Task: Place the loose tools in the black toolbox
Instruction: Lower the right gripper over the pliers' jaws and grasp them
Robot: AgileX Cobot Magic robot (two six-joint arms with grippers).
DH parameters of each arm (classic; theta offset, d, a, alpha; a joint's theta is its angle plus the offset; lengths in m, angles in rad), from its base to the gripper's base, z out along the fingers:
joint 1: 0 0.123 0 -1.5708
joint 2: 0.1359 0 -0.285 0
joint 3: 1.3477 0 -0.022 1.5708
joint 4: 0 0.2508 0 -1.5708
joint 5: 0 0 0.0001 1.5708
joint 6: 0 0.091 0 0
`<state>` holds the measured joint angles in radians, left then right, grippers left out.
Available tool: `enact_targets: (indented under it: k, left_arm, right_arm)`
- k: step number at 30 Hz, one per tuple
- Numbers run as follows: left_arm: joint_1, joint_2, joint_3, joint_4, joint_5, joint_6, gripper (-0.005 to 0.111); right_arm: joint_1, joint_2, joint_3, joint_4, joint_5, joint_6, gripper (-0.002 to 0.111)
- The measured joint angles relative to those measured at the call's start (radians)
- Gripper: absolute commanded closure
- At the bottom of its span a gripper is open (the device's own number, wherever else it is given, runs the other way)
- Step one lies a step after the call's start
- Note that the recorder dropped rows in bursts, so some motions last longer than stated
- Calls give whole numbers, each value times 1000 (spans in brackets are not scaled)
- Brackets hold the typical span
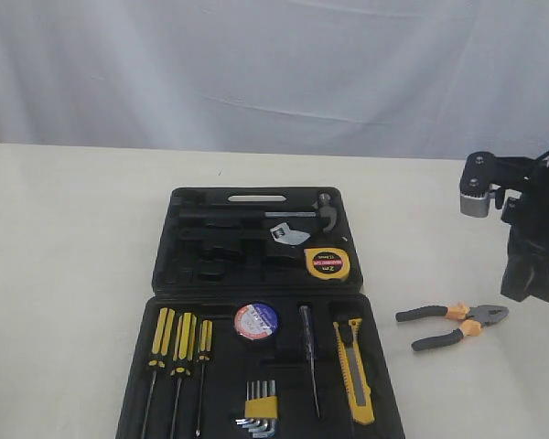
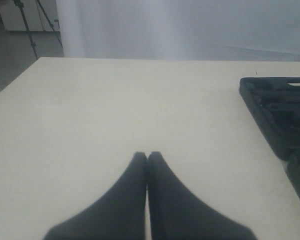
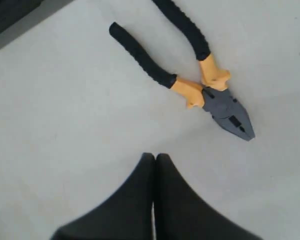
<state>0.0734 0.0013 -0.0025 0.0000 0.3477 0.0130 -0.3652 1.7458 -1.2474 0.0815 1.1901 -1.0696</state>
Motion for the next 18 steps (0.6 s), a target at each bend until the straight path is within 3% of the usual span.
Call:
enact_targets:
  k: [18]
  left_arm:
    - [0,0,0,0,0,0,107]
  right_arm:
    - [0,0,-1,-28,-13,-186,109]
